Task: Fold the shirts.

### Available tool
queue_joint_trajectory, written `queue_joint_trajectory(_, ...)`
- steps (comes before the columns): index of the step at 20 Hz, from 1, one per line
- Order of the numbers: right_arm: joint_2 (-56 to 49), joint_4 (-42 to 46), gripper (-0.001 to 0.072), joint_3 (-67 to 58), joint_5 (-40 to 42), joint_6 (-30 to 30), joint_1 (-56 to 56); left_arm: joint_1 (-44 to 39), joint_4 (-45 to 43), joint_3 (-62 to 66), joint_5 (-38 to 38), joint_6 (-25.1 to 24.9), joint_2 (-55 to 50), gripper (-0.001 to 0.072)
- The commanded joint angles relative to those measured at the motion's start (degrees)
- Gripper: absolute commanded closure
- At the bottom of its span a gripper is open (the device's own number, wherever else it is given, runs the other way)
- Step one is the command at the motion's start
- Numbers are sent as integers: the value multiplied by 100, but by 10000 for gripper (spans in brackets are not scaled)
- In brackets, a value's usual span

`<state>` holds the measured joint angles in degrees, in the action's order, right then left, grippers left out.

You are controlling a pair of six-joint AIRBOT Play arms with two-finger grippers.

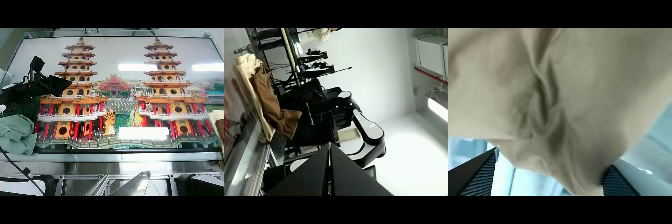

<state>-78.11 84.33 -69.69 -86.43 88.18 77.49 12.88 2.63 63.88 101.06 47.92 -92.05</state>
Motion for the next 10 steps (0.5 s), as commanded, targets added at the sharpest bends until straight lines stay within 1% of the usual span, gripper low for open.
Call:
queue_joint_trajectory(1, -4, -1019, 29, 61, -173, -120, 11, 0, -7, 385, -2, -4, -2, 696)
queue_joint_trajectory(2, -4, -1377, 113, 61, -345, -81, -24, 0, -2, 564, 15, 9, -2, 703)
queue_joint_trajectory(3, 0, -1480, 304, 59, -555, 20, -79, 0, -9, 787, 76, 13, -2, 703)
queue_joint_trajectory(4, 0, -1456, 369, 59, -820, 155, -125, -2, -9, 994, 136, 13, -2, 703)
queue_joint_trajectory(8, 7, -1480, 367, 59, -1878, 636, -164, 0, -9, 1650, 315, 13, -2, 703)
queue_joint_trajectory(9, 33, -1591, 367, 59, -1928, 678, -166, 0, -7, 1727, 304, 13, -2, 703)
queue_joint_trajectory(10, 70, -1884, 368, 61, -1923, 678, -173, -2, -7, 1755, 286, 11, -2, 703)
